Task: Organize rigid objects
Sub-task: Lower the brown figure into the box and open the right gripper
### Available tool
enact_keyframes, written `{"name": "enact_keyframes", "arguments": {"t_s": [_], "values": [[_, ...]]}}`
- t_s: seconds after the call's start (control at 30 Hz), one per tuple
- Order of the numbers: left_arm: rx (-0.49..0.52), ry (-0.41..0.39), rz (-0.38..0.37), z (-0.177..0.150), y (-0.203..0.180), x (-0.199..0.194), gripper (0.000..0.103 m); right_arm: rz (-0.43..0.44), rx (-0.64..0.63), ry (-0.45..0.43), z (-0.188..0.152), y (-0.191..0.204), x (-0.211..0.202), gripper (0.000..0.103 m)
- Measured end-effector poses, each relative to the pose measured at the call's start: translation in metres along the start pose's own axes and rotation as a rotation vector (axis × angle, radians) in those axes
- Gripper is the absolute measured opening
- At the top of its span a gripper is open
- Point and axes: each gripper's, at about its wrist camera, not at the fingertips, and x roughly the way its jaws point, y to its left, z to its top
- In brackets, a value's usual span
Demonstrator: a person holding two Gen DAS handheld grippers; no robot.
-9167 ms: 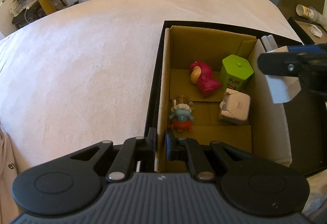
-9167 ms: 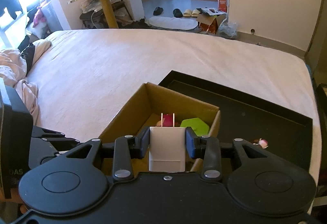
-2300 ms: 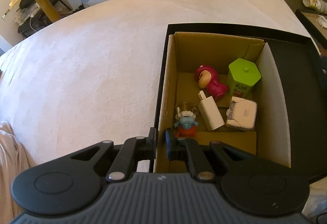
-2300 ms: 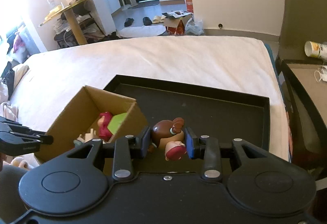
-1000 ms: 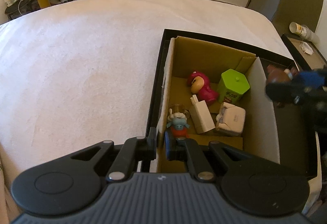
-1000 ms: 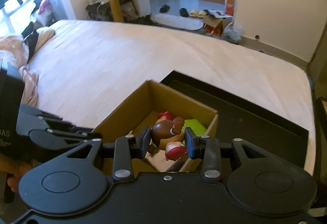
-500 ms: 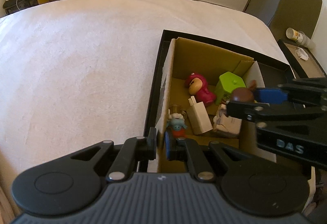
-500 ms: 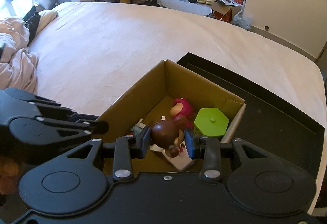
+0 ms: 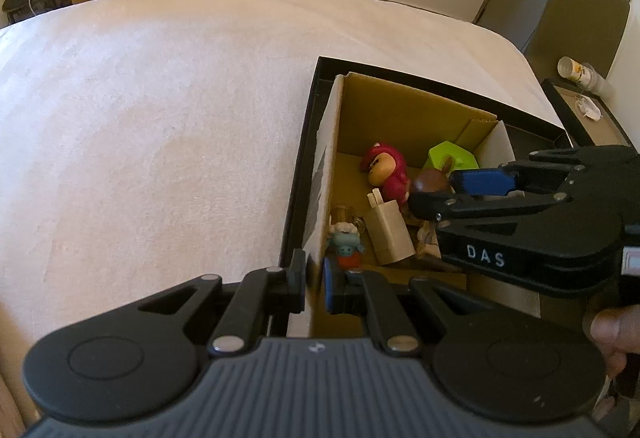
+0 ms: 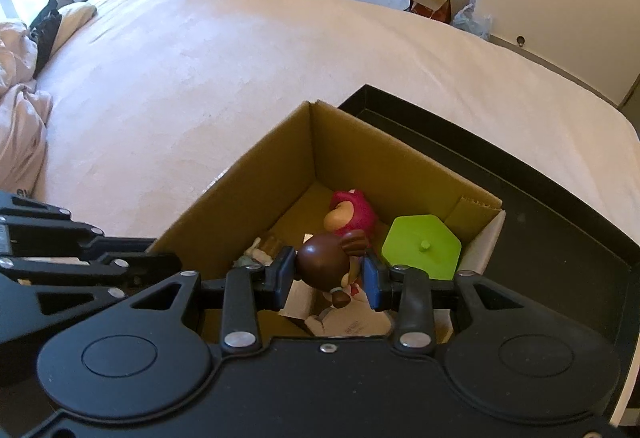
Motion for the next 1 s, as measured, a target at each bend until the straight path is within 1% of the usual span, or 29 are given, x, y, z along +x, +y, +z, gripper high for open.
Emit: {"name": "enact_keyframes", "arguments": {"t_s": [0.13,0.3,0.4,0.47,0.53,0.6,0.67,0.73,0.83,1.0], "values": [[0.000,0.004,-0.001,0.001,0.000,0.001,0.008,-0.029,-0.006,0.001,-0.003,0.001,0.000,0.041],[0.001,0.007,0.005,0.001,-0.002,0.000,0.008,-0.023,0.036,-0.036,-0.007,-0.007,-0.016,0.042],[0.002,0.010,0.006,0.002,-0.003,0.000,0.008,-0.007,0.084,-0.069,-0.011,-0.016,-0.032,0.044],[0.005,0.012,0.007,0.003,-0.005,-0.002,0.008,0.000,0.119,-0.090,-0.015,-0.023,-0.043,0.048],[0.000,0.017,0.008,0.003,-0.005,-0.002,0.008,-0.003,0.140,-0.105,-0.019,-0.029,-0.052,0.050],[-0.001,0.023,0.010,0.003,-0.006,-0.003,0.008,0.001,0.166,-0.118,-0.023,-0.035,-0.060,0.052],[0.003,0.021,0.023,0.003,-0.008,-0.006,0.008,0.003,0.193,-0.127,-0.027,-0.040,-0.066,0.057],[0.002,0.019,0.019,0.004,-0.008,-0.009,0.008,0.002,0.215,-0.138,-0.030,-0.043,-0.071,0.060],[0.003,0.005,0.027,0.007,-0.009,-0.016,0.008,0.008,0.248,-0.151,-0.035,-0.047,-0.075,0.063],[0.005,-0.025,0.038,0.008,-0.012,-0.031,0.008,0.012,0.284,-0.179,-0.042,-0.049,-0.086,0.072]]}}
